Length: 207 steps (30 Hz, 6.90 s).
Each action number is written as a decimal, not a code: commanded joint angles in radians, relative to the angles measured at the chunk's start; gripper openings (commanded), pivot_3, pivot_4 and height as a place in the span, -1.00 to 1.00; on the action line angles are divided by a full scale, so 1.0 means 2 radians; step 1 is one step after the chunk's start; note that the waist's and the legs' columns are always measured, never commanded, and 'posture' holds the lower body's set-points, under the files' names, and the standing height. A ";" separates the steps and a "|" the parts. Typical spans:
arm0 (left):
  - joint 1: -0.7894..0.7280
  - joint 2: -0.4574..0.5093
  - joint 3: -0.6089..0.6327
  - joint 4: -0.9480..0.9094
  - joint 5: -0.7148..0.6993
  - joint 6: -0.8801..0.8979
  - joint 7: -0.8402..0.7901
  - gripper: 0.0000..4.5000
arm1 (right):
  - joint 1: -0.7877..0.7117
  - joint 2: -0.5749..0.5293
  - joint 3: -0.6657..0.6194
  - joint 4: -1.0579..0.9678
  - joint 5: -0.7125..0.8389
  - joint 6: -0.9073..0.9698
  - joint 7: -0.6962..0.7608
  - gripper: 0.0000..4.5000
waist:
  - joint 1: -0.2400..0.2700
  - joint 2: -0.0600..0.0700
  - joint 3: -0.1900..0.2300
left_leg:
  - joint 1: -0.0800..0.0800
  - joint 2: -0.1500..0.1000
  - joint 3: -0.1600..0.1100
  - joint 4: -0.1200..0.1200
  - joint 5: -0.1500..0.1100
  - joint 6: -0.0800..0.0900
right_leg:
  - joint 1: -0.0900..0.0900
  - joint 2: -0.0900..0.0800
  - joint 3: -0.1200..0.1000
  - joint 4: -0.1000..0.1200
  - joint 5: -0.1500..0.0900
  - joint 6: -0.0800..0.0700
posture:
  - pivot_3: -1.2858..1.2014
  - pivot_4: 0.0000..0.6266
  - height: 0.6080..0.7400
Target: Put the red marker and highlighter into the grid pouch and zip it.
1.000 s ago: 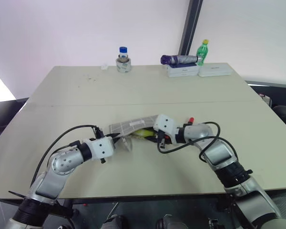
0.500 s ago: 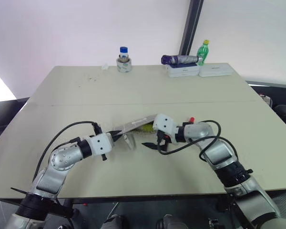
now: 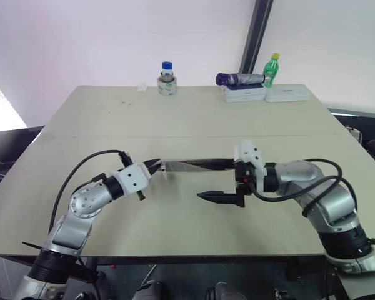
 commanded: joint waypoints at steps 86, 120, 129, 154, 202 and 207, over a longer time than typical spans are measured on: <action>0.010 0.008 0.034 0.043 0.026 -0.017 0.045 -1.00 | 0.074 -0.049 0.054 -0.016 -0.199 -0.149 -0.100 -0.83 | -0.003 -0.001 0.000 | 0.000 0.000 0.000 0.000 -0.001 0.001 | 0.000 0.001 0.000 0.000 0.000 0.001 | 0.03 -0.52 0.97; -0.010 -0.012 -0.019 0.000 0.066 -0.012 0.027 -1.00 | -0.078 0.016 0.178 0.104 -0.396 -0.231 -0.142 -0.18 | -0.001 -0.001 0.000 | 0.000 0.000 0.001 0.001 0.001 -0.002 | 0.000 0.001 0.000 0.000 0.000 0.001 | 0.03 -0.52 0.97; -0.003 -0.027 0.006 -0.004 0.026 0.023 0.031 -1.00 | -0.055 -0.004 0.147 0.086 -0.374 -0.256 -0.118 0.99 | -0.001 -0.001 0.000 | 0.000 0.000 0.001 0.001 0.001 -0.002 | 0.000 0.001 0.000 0.000 0.000 0.001 | 0.03 -0.52 0.97; -0.010 -0.038 -0.035 -0.025 0.049 0.054 0.022 -1.00 | 0.028 0.206 0.103 0.115 -0.220 -0.106 -0.249 -0.27 | 0.000 -0.001 0.000 | 0.000 0.000 0.000 0.002 0.001 -0.002 | 0.001 0.001 0.000 0.001 0.000 0.001 | 0.03 -0.52 0.97; -0.023 -0.053 -0.042 -0.022 0.063 0.054 0.026 -1.00 | 0.007 0.233 0.104 0.164 -0.191 -0.147 -0.225 -0.99 | -0.003 -0.001 0.000 | 0.000 0.000 0.001 0.001 0.001 -0.002 | 0.000 0.001 0.000 0.001 0.000 0.001 | 0.03 -0.52 0.97; -0.023 -0.050 -0.041 -0.022 0.065 0.052 0.025 -1.00 | 0.034 0.203 0.098 0.136 -0.185 -0.140 -0.211 -0.99 | -0.002 -0.001 0.000 | 0.000 0.000 0.001 0.001 0.001 -0.002 | 0.000 0.001 0.000 0.001 0.000 0.001 | 0.03 -0.52 0.97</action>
